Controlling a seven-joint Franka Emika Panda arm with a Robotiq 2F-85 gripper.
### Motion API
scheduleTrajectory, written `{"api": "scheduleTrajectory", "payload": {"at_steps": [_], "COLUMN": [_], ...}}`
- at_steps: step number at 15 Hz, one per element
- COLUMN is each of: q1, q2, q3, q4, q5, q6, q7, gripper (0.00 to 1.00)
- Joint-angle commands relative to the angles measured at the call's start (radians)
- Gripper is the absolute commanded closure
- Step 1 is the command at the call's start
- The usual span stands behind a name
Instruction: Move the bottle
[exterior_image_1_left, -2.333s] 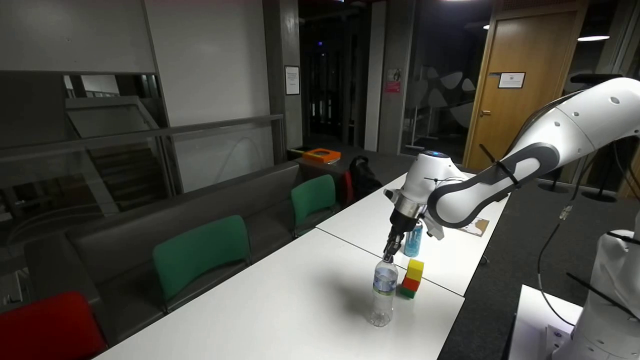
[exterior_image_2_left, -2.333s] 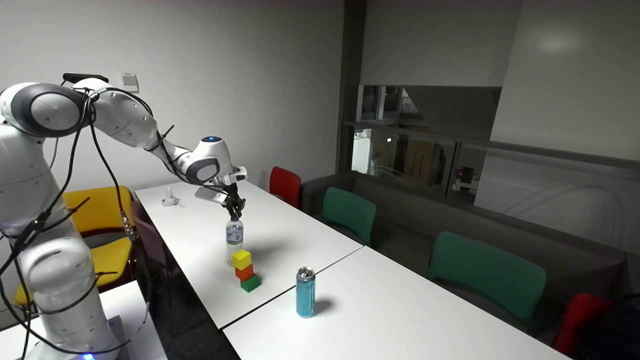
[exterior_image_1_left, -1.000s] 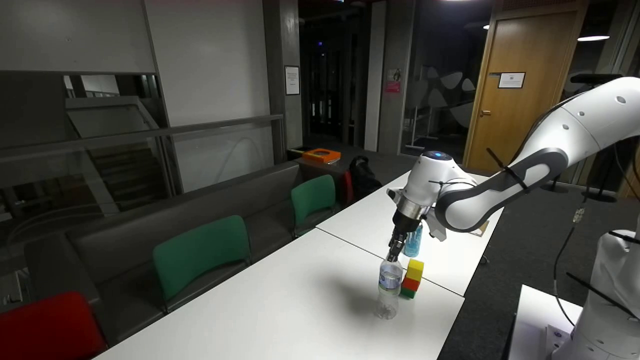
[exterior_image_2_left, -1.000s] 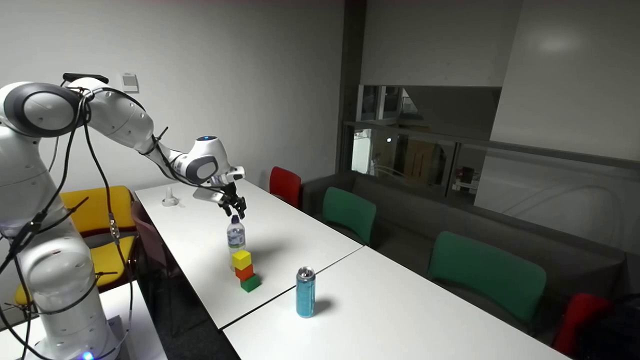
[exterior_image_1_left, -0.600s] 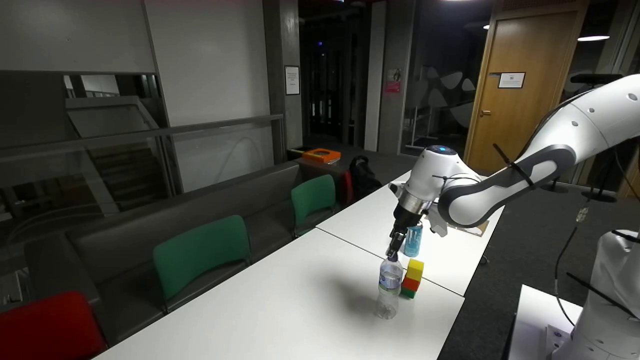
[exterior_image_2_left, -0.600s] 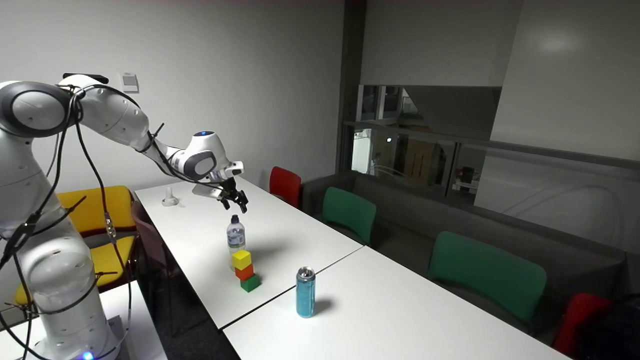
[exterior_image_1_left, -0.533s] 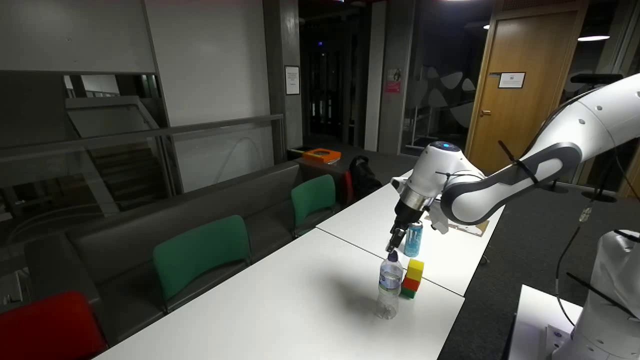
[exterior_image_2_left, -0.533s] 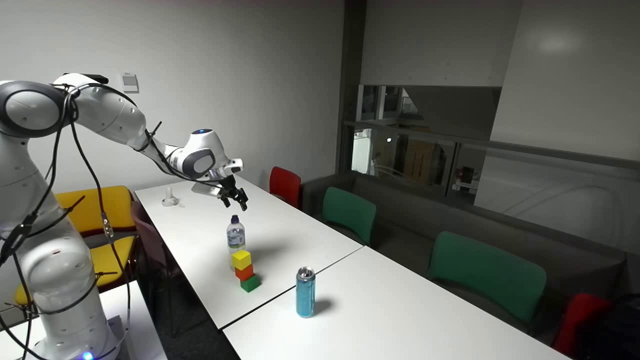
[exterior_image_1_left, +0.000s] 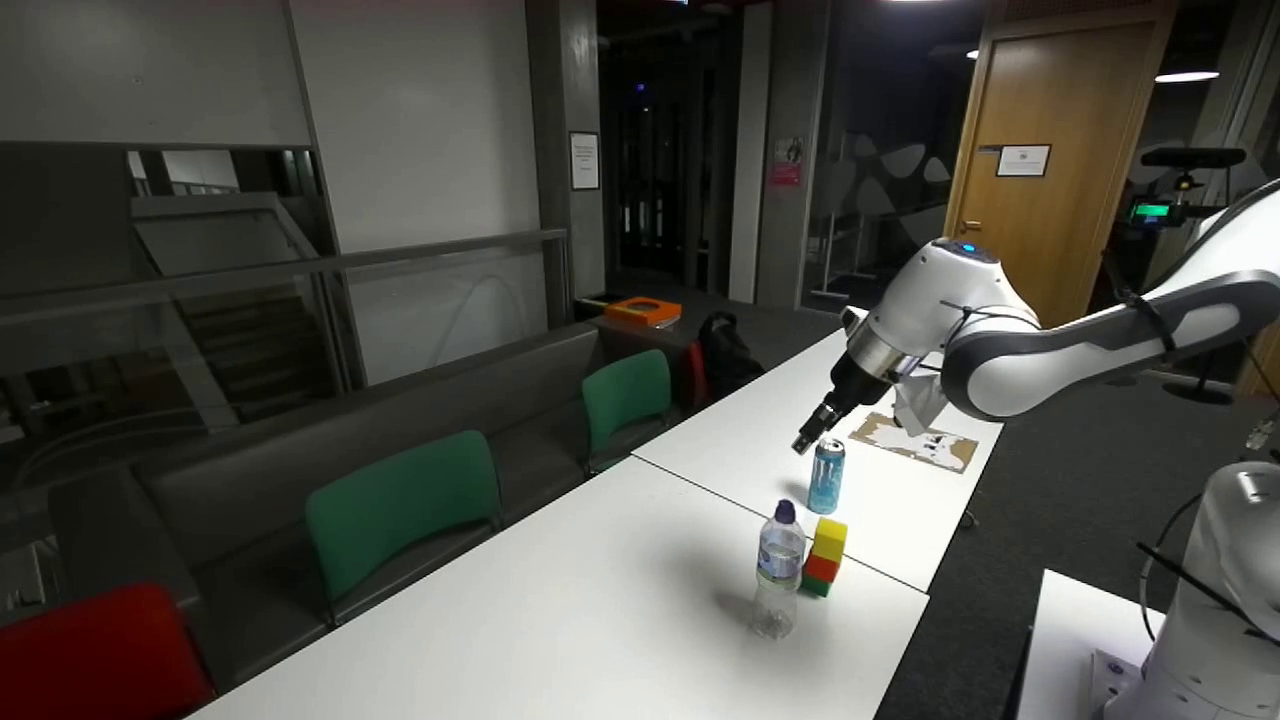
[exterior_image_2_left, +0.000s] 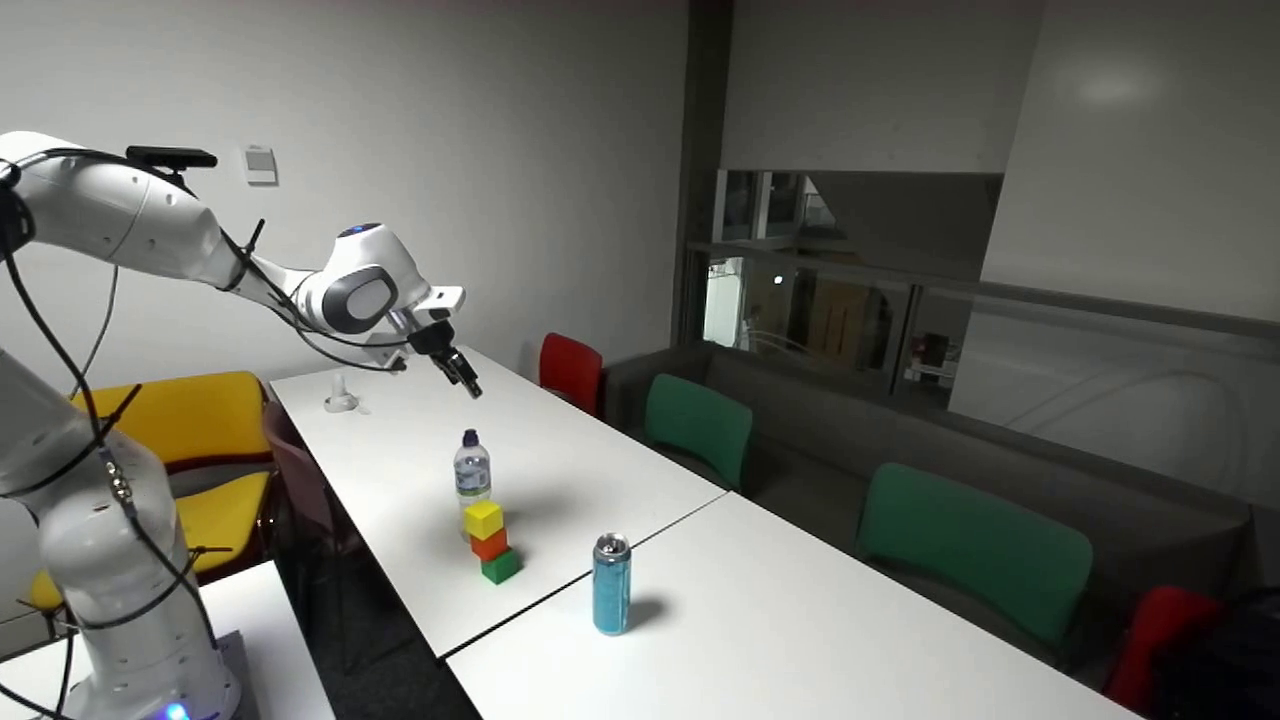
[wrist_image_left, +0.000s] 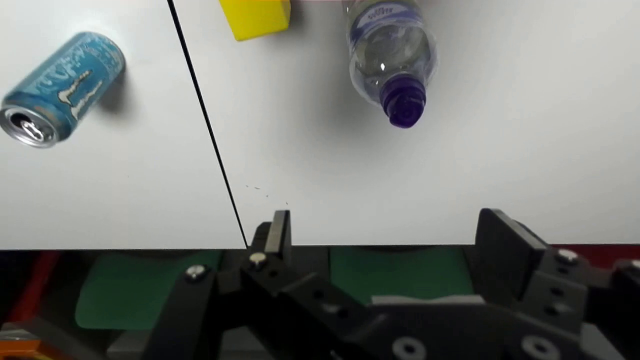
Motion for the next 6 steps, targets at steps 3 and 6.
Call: {"api": "scheduleTrajectory", "payload": {"at_steps": [3, 6], "q1": [0.006, 0.013], "q2": [-0.043, -0.060], "q3": [0.006, 0.006], "q4": [-0.019, -0.029], "q5": [0.051, 0.067], "q6": [-0.087, -0.107], "q7": [0.006, 0.006], "gripper": [0.00, 0.00]}}
